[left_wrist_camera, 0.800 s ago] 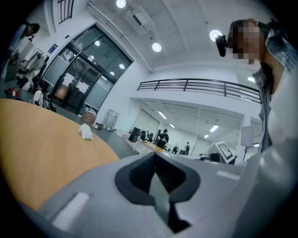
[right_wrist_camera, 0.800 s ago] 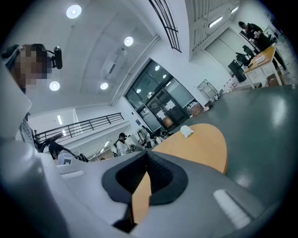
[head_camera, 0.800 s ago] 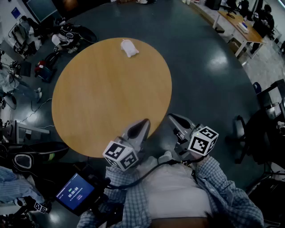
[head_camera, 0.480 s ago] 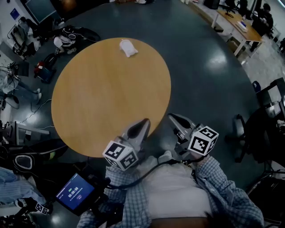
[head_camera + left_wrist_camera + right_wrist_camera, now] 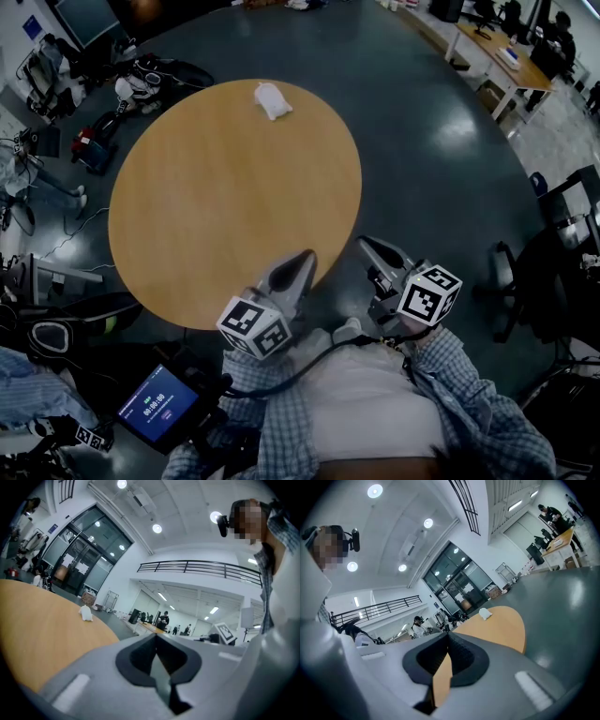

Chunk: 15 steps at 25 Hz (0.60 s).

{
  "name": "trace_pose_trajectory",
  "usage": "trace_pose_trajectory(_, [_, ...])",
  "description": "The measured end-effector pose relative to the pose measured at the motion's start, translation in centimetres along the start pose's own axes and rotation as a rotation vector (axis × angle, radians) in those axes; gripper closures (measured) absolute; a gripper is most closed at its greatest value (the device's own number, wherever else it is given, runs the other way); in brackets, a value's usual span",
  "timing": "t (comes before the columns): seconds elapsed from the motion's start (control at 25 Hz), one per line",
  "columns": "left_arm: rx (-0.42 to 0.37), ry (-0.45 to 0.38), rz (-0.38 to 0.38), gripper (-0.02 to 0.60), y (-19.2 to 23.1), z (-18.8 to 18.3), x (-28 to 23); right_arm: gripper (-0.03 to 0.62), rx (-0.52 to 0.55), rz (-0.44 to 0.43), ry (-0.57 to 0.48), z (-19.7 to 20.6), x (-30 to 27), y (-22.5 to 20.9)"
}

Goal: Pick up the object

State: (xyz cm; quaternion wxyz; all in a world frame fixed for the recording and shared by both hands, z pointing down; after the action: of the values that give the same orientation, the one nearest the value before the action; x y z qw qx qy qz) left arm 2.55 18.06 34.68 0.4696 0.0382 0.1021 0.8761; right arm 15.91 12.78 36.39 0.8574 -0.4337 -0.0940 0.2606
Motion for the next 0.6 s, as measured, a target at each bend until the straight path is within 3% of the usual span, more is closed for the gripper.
trace_pose_trajectory(0.6, [-0.007,-0.011,0.057,0.578,-0.5,0.2,0.6,0.588,0.031,0.056,-0.066,0.1,1.1,0.1])
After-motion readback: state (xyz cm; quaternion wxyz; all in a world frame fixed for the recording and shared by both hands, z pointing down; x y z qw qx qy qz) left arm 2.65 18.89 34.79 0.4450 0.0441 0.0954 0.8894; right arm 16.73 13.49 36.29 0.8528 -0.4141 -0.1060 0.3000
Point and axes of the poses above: the fingertips, and each gripper's own axes: x backward along the fingers, y to its left, z out of its underside, the point moved 4 cm from there along x, backward along the fingers, and after that the axes turned 13 degrees about -x, right-handed, at the moved point
